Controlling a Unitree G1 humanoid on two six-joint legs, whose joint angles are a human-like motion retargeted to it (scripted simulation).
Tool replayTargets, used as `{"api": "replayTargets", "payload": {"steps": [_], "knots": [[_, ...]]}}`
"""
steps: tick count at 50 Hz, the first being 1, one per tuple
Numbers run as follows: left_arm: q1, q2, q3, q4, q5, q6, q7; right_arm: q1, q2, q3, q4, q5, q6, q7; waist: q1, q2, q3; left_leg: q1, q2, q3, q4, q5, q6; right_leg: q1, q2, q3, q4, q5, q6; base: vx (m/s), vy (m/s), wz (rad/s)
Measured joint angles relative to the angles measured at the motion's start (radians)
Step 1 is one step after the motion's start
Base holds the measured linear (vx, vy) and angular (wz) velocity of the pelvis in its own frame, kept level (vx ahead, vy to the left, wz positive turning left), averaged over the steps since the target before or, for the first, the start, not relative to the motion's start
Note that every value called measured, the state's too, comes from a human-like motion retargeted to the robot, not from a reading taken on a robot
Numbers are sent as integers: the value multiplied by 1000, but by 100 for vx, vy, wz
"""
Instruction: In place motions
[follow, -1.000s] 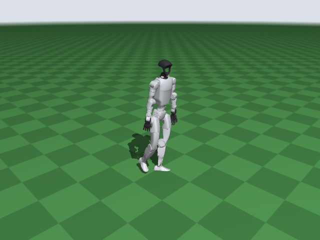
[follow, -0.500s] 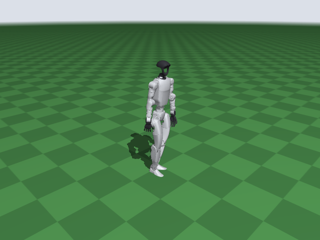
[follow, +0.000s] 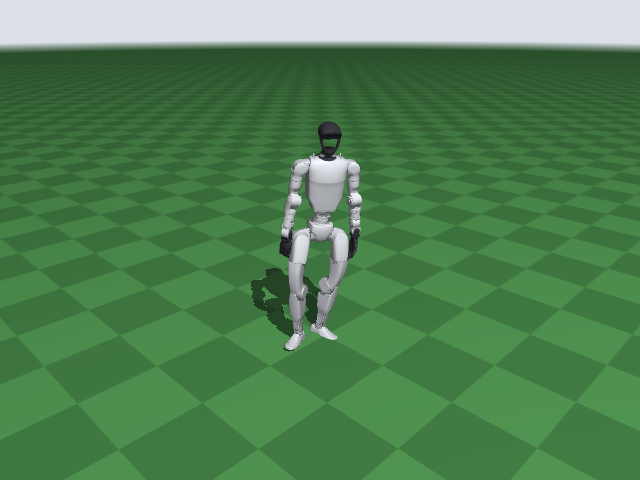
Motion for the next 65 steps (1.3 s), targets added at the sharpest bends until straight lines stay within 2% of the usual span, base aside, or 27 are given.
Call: {"api": "replayTargets", "payload": {"steps": [2, 5, 8, 12, 15, 20, 26, 30, 31, 35, 39, 42, 45, 47, 48, 50, 54, 58, 60, 63, 65], "knots": [[9, 7, 24, -3, 8, 2, 2, -18, -9, 1, 20, 3, 6, 3, 101, -37, -23, 35, -6, 209, -22, -28, -23, -2, -54, -62, 57, -28, 42, -5, 8, -459], [32, 14, 50, -7, 5, 3, 5, -29, -18, -21, 31, 29, 17, 14, 113, -57, -23, 80, -41, 325, -54, -53, -41, -3, -41, -102, 33, 29, 47, -4, 5, -290], [44, 28, 58, -1, -3, 8, 6, -29, -25, -52, 21, 70, 16, 30, 71, -58, -16, 114, -59, 399, -73, -64, -54, -20, -21, -45, -13, 191, 66, -3, 1, -174], [22, 58, 26, 12, 12, 22, 11, -2, -34, -107, 10, 123, 13, 23, -24, -22, -13, 130, -32, 433, -73, -67, -62, -14, 35, -13, -64, 221, 57, -5, -2, -51], [-16, 71, 4, -8, 22, 24, 23, 15, -46, -153, 31, 165, 18, -5, -71, -1, 1, 136, -13, 447, -74, -66, -65, -16, 61, 18, -67, 219, 54, -9, 0, -14], [-57, 70, -17, -80, -7, 17, 2, 47, -66, -184, 120, 201, 49, -37, -114, 45, -12, 128, 25, 470, -74, -68, -84, -57, 63, 44, -5, 194, 59, -2, 6, -14], [-57, 53, -29, -136, -22, -2, 5, 74, -62, -185, 186, 193, 80, -39, -146, 76, -6, 147, 58, 482, -44, -75, -110, -98, 71, 174, 66, 154, 52, 0, 11, -12], [-33, 45, -28, -127, -5, -3, -3, 97, -42, -181, 165, 166, 79, -18, -137, 51, -9, 177, 59, 525, 33, -75, -108, -52, 66, 154, 25, 128, 44, 6, 10, -29], [-29, 43, -28, -118, 1, -1, -2, 101, -36, -181, 155, 159, 78, -8, -122, 31, -17, 175, 58, 531, 79, -72, -78, -44, 46, 146, 18, 128, 50, 8, 9, -42], [4, 30, -13, -101, 3, 0, 0, 96, -16, -154, 114, 127, 83, 22, -114, -56, -47, 83, 90, 415, 383, -117, 92, -32, -38, 160, -19, 149, 57, 7, 7, -20], [9, 17, 13, -83, -22, 1, -9, 54, -2, -117, 31, 87, 67, 38, -22, -111, -5, -106, 32, 111, 556, -105, 108, -22, -42, 263, -48, 173, 47, -12, 11, -128], [14, 8, 12, -69, -19, 1, -3, 33, 1, -97, -36, 73, 35, 49, 33, -130, 18, -172, -49, -20, 465, -65, 122, -13, -34, 306, -73, 187, 35, -10, 9, -90], [32, -1, 11, -58, -10, -2, -2, 13, 7, -88, -80, 44, 19, 51, 72, -107, 31, -173, -97, -108, 265, -8, 139, 0, 9, 331, -83, 188, 28, 0, 2, -80], [51, -6, 10, -49, -12, -4, -4, 2, 14, -81, -96, 35, 18, 53, 72, -70, 44, -150, -91, -148, 154, 97, 140, 31, 60, 330, -95, 184, 25, 10, -5, -52], [64, -8, 9, -42, -12, -4, -4, 3, 18, -76, -102, 37, 17, 54, 56, -59, 42, -133, -98, -150, 125, 110, 183, 48, 71, 322, -103, 183, 27, 16, -8, 6], [77, -8, 20, -18, -7, -1, -9, 2, 28, -65, -105, 47, 14, 63, -10, -18, 26, -102, -57, -133, 108, 71, 157, 66, 104, 290, -113, 175, 30, 14, -9, 39], [54, 6, 48, 16, 17, 13, 2, 8, 48, -57, -81, 116, 6, 63, -63, -35, 46, -77, -77, -214, 97, 79, 130, 109, 110, 289, -119, 159, 26, 5, -11, 33], [53, -2, 41, -7, 9, 9, 13, 43, 30, -66, -26, 121, 11, 79, -2, -48, 14, -26, -104, -193, 23, 88, 145, 116, 111, 310, -98, 135, 20, 20, -4, -44], [47, -10, 58, -25, -8, 4, 9, 44, 18, -58, 6, 81, 29, 63, 124, -68, -6, -16, -84, -72, 15, 67, 130, 84, 107, 442, -50, 108, 33, 7, -3, -250], [33, -18, 60, -42, -35, -2, 0, 36, 5, -62, 47, 70, 50, 21, 222, -67, -11, -4, -58, 22, 8, 45, 123, 47, 102, 550, 28, 83, 62, -2, -3, -169], [21, -21, 48, -44, -38, -1, 1, 35, 4, -84, 65, 94, 56, 14, 174, -47, -18, -24, -50, -31, 21, 43, 125, 30, 97, 528, 58, 82, 72, -1, -3, 170]]}}
